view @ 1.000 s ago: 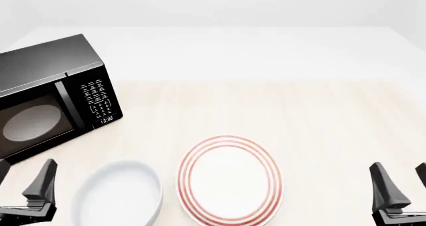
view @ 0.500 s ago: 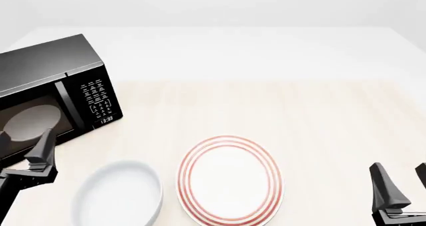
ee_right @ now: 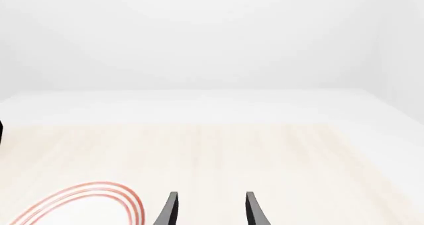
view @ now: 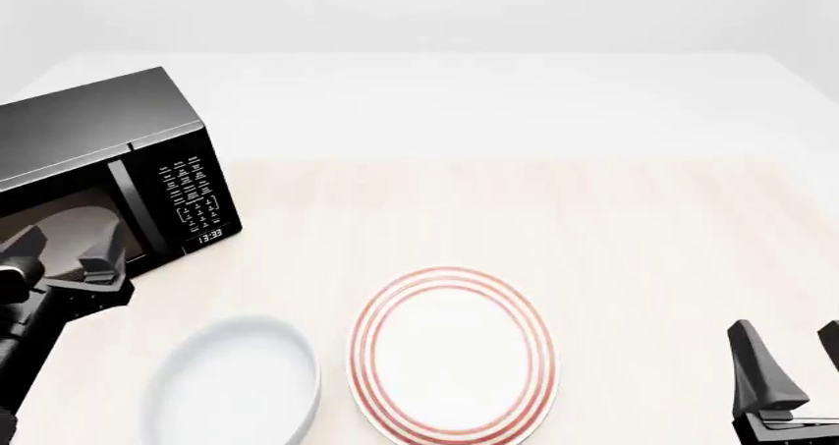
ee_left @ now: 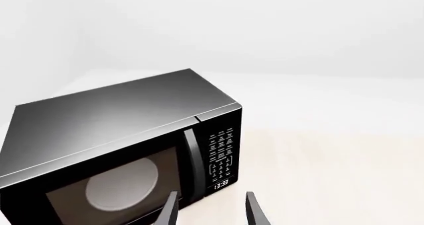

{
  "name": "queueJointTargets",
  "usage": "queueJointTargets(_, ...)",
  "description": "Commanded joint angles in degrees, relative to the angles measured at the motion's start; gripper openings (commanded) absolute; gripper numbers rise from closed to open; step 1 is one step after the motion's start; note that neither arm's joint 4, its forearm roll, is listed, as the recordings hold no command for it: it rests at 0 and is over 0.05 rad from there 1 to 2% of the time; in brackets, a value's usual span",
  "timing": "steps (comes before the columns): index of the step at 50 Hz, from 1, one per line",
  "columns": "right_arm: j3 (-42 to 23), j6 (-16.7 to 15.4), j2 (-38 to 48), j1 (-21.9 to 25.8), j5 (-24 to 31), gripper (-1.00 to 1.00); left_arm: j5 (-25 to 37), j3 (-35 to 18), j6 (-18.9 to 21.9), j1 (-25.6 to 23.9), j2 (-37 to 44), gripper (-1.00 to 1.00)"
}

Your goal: Open the microwave.

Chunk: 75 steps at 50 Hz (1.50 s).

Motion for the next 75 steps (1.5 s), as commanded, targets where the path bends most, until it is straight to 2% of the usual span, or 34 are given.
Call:
queueJointTargets(1, 0.0, 0.0, 0.0, 0.0, 0.0, 1.0, -7.2, -1.4, -0.4, 0.2, 9.3, 1.0)
queueJointTargets(9, 0.0, 0.0, 0.0, 0.0, 0.0, 1.0, -12.7, -1.3, -1.5, 0.0, 15.6, 1.0)
queueJointTargets(19, 0.0, 0.0, 0.0, 0.0, 0.0, 1.0, -15.0, -2.3, -2.3, 0.4, 18.8, 1.0)
queueJointTargets(38, 0.0, 0.0, 0.1, 0.0, 0.0, 1.0, -17.1, -4.3, -2.3, 1.3, 24.7, 1.0)
queueJointTargets(46, 0.0, 0.0, 0.0, 0.0, 0.0, 1.0, -17.3, -6.2, -0.2, 1.3, 28.1, 1.0)
queueJointTargets(75, 0.0, 0.0, 0.0, 0.0, 0.0, 1.0, -19.2, -10.1, -1.3, 2.2, 36.0, 1.0)
